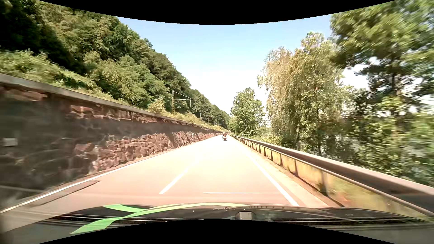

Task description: Follow the waypoints while adhering to traffic rules and regulations

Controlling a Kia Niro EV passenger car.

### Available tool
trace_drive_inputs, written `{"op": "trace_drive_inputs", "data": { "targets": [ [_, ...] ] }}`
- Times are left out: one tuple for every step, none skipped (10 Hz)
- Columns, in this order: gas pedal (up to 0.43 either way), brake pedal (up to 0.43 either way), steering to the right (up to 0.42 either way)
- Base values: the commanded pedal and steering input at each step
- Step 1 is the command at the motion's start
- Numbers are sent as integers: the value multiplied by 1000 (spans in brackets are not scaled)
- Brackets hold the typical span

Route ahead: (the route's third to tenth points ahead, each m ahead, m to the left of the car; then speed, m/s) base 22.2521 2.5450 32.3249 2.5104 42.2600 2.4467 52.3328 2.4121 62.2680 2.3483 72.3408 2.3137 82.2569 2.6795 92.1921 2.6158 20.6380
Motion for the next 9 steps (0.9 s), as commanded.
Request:
{"op": "trace_drive_inputs", "data": {
  "targets": [
    [220,0,-5],
    [220,0,-5],
    [220,0,-4],
    [220,0,-4],
    [209,0,-4],
    [169,0,-4],
    [169,0,-4],
    [177,0,-4],
    [189,0,-4]
  ]
}}
